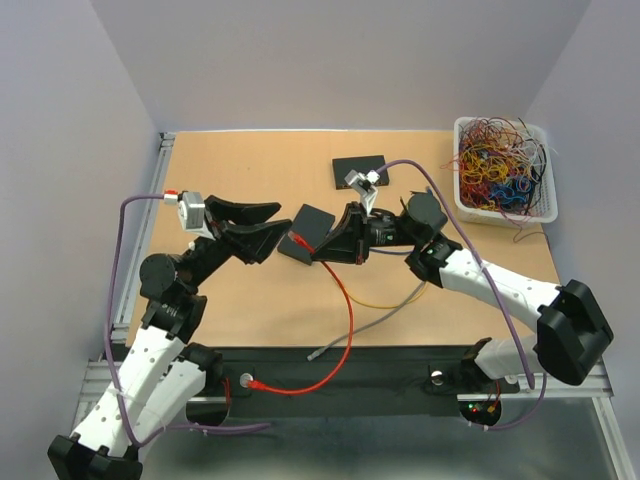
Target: Insert the plug into the switch port
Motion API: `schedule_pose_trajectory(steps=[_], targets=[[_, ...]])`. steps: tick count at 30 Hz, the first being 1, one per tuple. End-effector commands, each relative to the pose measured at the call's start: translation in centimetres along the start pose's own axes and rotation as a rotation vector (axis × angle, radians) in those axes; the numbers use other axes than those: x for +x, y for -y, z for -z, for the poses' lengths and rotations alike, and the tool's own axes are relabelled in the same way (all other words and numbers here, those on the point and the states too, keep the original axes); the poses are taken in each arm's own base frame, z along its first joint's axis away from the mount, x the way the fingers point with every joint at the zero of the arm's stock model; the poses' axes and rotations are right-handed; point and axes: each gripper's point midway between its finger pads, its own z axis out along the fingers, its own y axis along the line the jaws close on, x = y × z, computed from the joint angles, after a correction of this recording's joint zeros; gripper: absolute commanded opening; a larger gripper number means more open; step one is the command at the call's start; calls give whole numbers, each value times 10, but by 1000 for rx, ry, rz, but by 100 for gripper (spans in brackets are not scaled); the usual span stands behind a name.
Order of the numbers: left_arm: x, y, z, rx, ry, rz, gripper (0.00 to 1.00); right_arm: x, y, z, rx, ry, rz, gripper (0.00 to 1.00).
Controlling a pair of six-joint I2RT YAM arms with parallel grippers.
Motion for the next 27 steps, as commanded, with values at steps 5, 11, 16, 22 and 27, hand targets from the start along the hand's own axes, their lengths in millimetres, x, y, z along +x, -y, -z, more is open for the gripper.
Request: schedule_pose_trajectory(steps=[5,11,16,22,27], targets=[[-10,29,6,125,40,-23,61,-22,-24,-4,-99,35,58,1],[0,26,5,137,14,-3,59,-29,-29,-6,-117,41,66,0],[4,23,3,135,1,8,57,-34,-32,-7,-126,49,75,1],[8,24,0,146,-13,17,52,-35,-32,-8,-130,51,74,0],[10,24,-1,145,-14,24,46,-36,-32,-8,-134,54,74,1]])
